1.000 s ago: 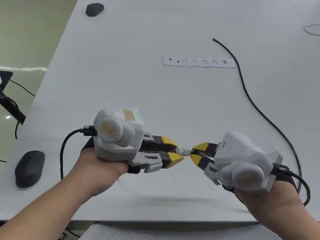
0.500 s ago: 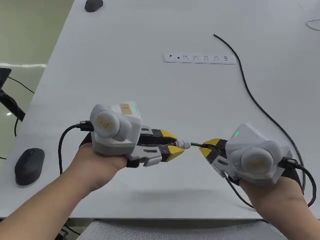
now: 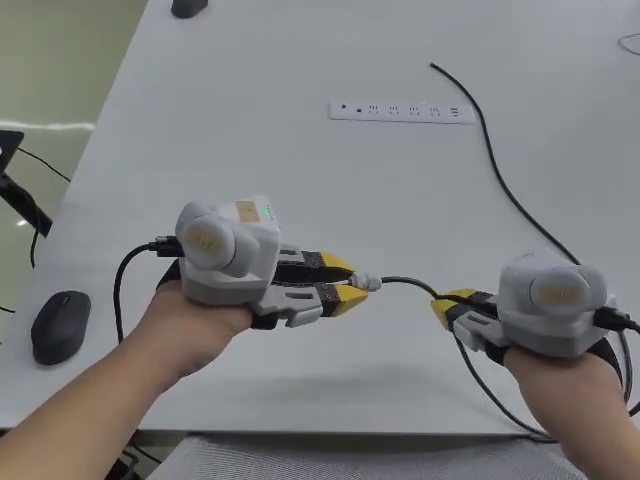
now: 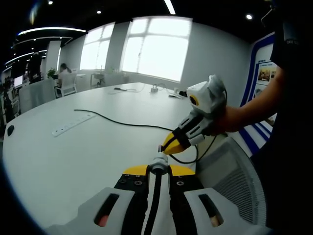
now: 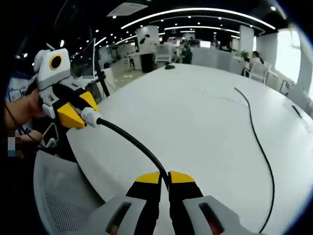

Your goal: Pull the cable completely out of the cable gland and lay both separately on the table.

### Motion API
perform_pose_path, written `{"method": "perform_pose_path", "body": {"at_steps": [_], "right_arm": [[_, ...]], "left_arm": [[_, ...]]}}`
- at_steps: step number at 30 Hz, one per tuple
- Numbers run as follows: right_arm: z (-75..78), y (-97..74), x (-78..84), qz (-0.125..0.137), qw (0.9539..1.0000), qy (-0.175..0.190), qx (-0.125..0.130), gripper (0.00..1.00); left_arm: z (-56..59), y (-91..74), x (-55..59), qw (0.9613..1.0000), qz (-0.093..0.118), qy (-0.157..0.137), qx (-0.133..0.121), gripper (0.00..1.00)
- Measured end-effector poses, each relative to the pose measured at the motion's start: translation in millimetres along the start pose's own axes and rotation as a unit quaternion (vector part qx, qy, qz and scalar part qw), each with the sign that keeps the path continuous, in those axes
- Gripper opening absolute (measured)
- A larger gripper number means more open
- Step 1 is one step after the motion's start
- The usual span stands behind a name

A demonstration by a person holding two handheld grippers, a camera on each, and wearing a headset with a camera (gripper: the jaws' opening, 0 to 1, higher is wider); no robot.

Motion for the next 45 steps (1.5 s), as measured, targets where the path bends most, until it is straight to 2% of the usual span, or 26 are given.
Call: {"method": "perform_pose_path", "body": {"at_steps": [3,9,19,22,28,29,35,39,42,43,44,45], "right_arm": [[5.6,1.2,7.2,-0.006,0.9995,0.03,0.002,0.0],[12.5,3.5,19.5,-0.024,0.9955,0.091,0.006,0.0],[17.9,6.1,24.6,-0.032,0.9897,0.139,0.009,0.0],[16.4,6.5,24.3,-0.032,0.9894,0.142,0.006,0.0],[13.4,3.8,23.4,-0.019,0.9961,0.086,0.001,0.01],[13.3,4.2,24.7,-0.025,0.9965,0.08,-0.003,0.01],[10.2,-1.0,19.9,-0.01,0.9992,0.037,-0.007,0.03],[3.5,-5.6,13.3,-0.013,0.9997,0.01,-0.018,0.16],[-5.6,-11.1,-0.7,0.006,0.9985,-0.045,-0.03,0.19],[-11.6,-12.9,-8.8,0.017,0.996,-0.08,-0.036,0.21],[-19.0,-14.6,-17.1,0.028,0.9914,-0.12,-0.044,0.21],[-23.8,-15.3,-22.3,0.034,0.9878,-0.144,-0.048,0.22]], "left_arm": [[1.0,-0.4,0.4,1.0,-0.001,0.001,0.0,0.15],[2.2,0.0,0.6,1.0,-0.001,0.002,0.001,0.15],[5.9,0.4,-4.4,0.9999,0.005,0.01,0.005,0.15],[5.8,0.1,-4.7,0.9999,0.008,0.01,0.005,0.15],[6.4,-2.2,-5.8,0.9998,0.012,0.013,0.003,0.15],[6.7,-2.6,-6.3,0.9998,0.014,0.015,0.004,0.15],[6.3,-3.9,-8.9,0.9997,0.019,0.015,0.002,0.15],[6.0,-4.0,-10.0,0.9997,0.019,0.015,0.003,0.15],[5.4,-4.2,-9.6,0.9997,0.017,0.014,0.004,0.15],[5.3,-4.3,-9.4,0.9998,0.017,0.013,0.004,0.15],[5.1,-4.5,-8.9,0.9998,0.016,0.013,0.004,0.15],[5.0,-4.6,-8.7,0.9998,0.016,0.012,0.004,0.15]]}}
Point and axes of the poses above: the centre of the closed fingertips' face, and the gripper's own axes: y roughly forward along the fingers, z roughly to its right, x roughly out of its underside, the point moved 8 cm from there along -y, roughly backward along the fingers, and after that the axes turned 2 degrees about -y, right-handed, at the moved point
